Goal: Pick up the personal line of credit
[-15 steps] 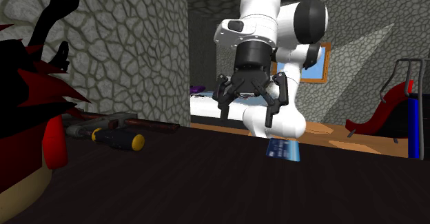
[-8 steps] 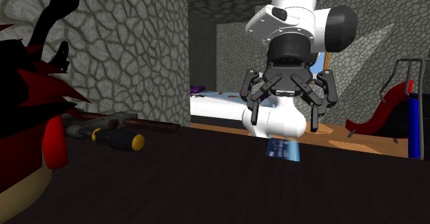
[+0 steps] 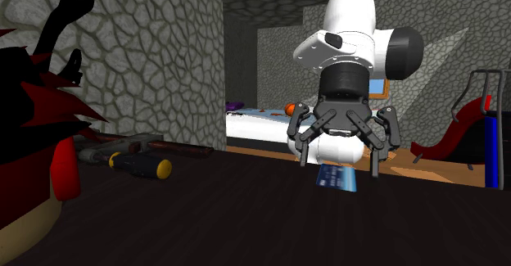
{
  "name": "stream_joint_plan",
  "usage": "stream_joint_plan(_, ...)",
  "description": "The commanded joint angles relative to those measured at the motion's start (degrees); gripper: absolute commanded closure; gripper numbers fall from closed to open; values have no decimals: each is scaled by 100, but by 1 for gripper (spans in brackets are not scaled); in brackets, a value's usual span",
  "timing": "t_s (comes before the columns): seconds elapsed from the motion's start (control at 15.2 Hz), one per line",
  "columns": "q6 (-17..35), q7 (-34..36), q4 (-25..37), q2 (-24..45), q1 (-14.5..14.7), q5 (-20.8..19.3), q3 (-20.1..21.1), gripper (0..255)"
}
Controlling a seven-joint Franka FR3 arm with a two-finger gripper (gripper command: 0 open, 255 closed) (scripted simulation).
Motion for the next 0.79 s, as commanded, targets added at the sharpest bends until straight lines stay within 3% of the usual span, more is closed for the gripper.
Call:
stream_joint_plan(0.0, 44, -2, -36, 6, 4, 7, 7, 255)
stream_joint_plan(0.73, -119, 12, 119, -4, -14, -21, -11, 255)
